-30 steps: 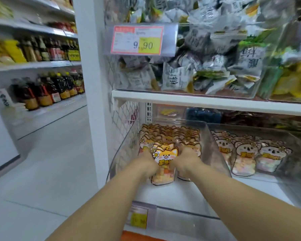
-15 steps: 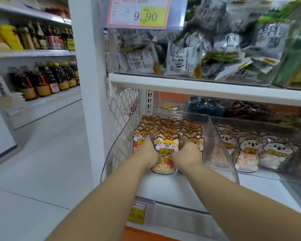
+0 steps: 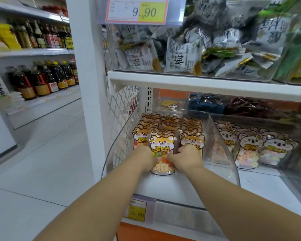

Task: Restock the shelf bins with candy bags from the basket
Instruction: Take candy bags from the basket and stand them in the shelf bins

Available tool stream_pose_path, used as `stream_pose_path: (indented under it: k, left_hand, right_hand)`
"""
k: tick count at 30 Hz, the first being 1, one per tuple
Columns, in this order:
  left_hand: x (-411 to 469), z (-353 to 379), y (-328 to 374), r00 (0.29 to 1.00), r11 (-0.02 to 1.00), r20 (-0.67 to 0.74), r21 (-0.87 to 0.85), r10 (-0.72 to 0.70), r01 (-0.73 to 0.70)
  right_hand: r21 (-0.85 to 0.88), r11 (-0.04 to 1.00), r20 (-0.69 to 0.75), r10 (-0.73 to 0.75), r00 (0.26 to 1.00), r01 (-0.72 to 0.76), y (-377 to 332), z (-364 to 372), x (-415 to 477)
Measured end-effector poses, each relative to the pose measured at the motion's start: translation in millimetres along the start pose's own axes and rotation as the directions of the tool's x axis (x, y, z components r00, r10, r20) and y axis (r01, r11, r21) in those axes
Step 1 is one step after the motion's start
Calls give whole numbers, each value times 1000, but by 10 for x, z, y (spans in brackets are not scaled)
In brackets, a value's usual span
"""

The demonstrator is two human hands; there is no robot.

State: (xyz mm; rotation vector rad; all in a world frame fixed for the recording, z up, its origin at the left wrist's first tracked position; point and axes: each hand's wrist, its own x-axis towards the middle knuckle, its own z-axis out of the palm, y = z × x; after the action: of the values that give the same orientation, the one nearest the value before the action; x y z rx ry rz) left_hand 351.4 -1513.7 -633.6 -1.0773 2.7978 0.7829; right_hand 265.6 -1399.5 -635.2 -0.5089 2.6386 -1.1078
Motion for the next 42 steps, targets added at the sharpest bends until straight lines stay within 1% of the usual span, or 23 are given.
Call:
stream_pose_path:
  k: [4, 11, 13, 16, 18, 20, 25, 27, 30, 32, 35, 37, 39, 42]
  left_hand:
    - [-10, -10, -6, 999, 999, 31, 47, 16, -17]
    - [13, -10, -91, 1000, 999, 14, -33, -27, 27]
    - [12, -1, -89, 999, 997, 18, -57, -46, 47]
    - [32, 21, -104, 998, 996, 15, -68, -62, 63]
    - [36, 24, -111, 998, 995, 4, -69, -69, 69]
    - [45, 28, -114, 998, 995, 3, -77, -66, 66]
    - [33, 23, -102, 999, 994, 1, -99, -47, 47]
    - [12, 12, -98, 998, 992, -7, -111, -55, 54]
    - [-13, -2, -104, 999, 992, -2, -121, -42, 42]
    - [-34, -8, -98, 1000, 991, 1, -136, -9, 9]
    - [-50, -8, -91, 1000, 990, 6, -143, 18, -17]
    - [-44, -14, -94, 1000, 992, 4, -129, 7, -6]
    - [-35, -18, -105, 1000, 994, 10, -111, -3, 4]
    - [-12, -5, -130, 999, 996, 23, -90, 29, -27]
  right_hand:
    - [-87, 996, 49, -32, 998, 37, 18, -18, -14]
    - [-64, 996, 89, -55, 995, 60, -70, 43, -149]
    - [-37, 999, 113, -32, 993, 36, -73, 52, -129]
    - [-4, 1000, 194, 24, 981, -23, -55, 12, -75]
    - [-41, 999, 232, 42, 972, -34, -53, -10, -72]
    - [-59, 998, 237, 24, 971, -11, -53, 5, -98]
    - [10, 1000, 216, -3, 976, 0, -86, 88, -173]
    - [43, 998, 221, 28, 975, -38, -78, 24, -131]
    - [57, 995, 270, 66, 961, -84, -71, 11, -123]
    - [111, 992, 283, 34, 959, -68, -64, 111, -144]
    - [138, 990, 268, 1, 963, -39, -62, 155, -155]
    - [148, 986, 258, 38, 965, -79, -45, 99, -107]
    - [164, 978, 281, 78, 957, -128, -22, 55, -41]
    - [165, 976, 329, 79, 941, -140, -27, 50, -29]
